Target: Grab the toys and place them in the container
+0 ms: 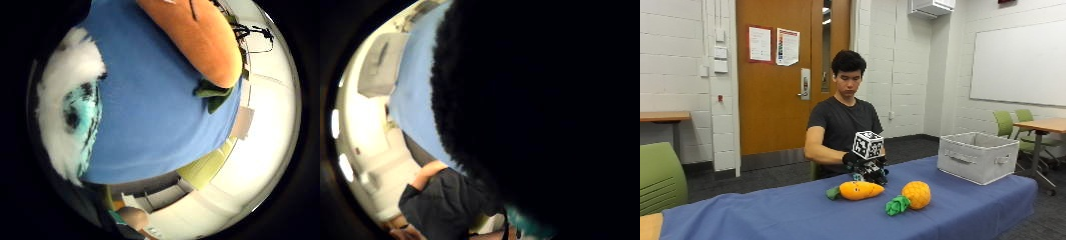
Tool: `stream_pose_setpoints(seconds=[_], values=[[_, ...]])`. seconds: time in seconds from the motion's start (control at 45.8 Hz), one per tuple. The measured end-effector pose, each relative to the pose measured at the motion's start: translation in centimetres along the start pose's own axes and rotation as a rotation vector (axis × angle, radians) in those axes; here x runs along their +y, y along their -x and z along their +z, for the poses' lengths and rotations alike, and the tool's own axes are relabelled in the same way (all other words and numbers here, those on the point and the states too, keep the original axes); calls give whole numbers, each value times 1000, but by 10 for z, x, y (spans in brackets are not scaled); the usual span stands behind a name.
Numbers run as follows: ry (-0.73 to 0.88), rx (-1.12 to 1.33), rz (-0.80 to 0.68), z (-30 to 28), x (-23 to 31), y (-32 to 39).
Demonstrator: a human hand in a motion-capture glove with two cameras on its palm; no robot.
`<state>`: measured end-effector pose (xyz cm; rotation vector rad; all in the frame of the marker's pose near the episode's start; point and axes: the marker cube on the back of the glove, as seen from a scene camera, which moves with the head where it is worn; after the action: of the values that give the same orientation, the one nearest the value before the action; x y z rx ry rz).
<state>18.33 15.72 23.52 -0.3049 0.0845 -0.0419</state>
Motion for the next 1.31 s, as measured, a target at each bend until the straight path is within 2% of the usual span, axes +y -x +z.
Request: stream_pose_setpoints(seconds=[0.481, 0.852, 0.983, 1.136, 1.311], values=[[-168, -74, 47, -19, -4, -5], [-102, -34, 50, -45, -21, 1], [-121, -22, 30, -88, -31, 14], [-179, -35, 2, -171, -56, 38], [-288, 24, -98, -267, -86, 112]])
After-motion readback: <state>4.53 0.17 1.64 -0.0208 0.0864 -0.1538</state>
